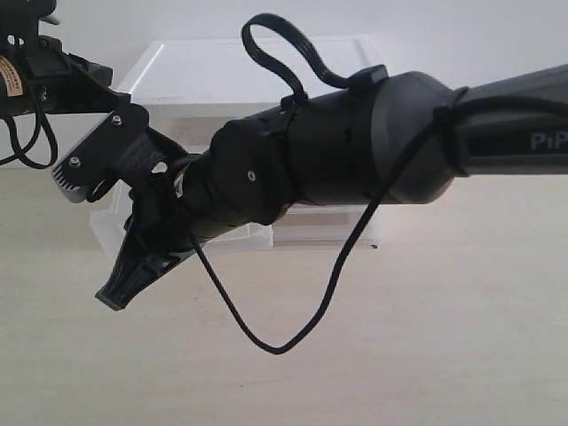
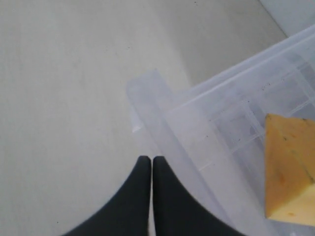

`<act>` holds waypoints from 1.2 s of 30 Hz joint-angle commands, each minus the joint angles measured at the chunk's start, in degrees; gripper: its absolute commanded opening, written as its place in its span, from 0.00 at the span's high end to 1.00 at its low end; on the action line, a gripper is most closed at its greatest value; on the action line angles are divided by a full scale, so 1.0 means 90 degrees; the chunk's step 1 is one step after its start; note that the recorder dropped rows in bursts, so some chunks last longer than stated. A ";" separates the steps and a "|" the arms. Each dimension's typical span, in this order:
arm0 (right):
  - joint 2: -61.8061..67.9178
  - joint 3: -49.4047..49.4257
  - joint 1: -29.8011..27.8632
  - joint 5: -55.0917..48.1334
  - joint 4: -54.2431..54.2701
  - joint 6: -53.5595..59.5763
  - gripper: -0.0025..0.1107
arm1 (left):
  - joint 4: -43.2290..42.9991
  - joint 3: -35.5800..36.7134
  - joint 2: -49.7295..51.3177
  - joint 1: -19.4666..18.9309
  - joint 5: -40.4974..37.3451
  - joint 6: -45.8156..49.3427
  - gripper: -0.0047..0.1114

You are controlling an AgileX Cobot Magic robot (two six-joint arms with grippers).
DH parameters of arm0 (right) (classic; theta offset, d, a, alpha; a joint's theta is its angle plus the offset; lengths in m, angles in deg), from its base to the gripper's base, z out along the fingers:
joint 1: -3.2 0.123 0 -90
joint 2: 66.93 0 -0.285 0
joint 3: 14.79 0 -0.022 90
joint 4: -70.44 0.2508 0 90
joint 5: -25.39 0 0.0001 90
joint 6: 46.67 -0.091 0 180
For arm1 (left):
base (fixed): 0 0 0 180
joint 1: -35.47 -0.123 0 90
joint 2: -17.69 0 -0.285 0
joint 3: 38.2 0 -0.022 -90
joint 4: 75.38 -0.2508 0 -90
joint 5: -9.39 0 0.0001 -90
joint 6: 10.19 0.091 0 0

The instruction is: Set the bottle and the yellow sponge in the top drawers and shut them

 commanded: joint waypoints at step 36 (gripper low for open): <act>0.0011 -0.0058 -0.0907 0.0672 -0.0291 -0.0412 0.98 | 0.0022 -0.0045 0.0016 -0.0009 -0.0007 0.0013 0.92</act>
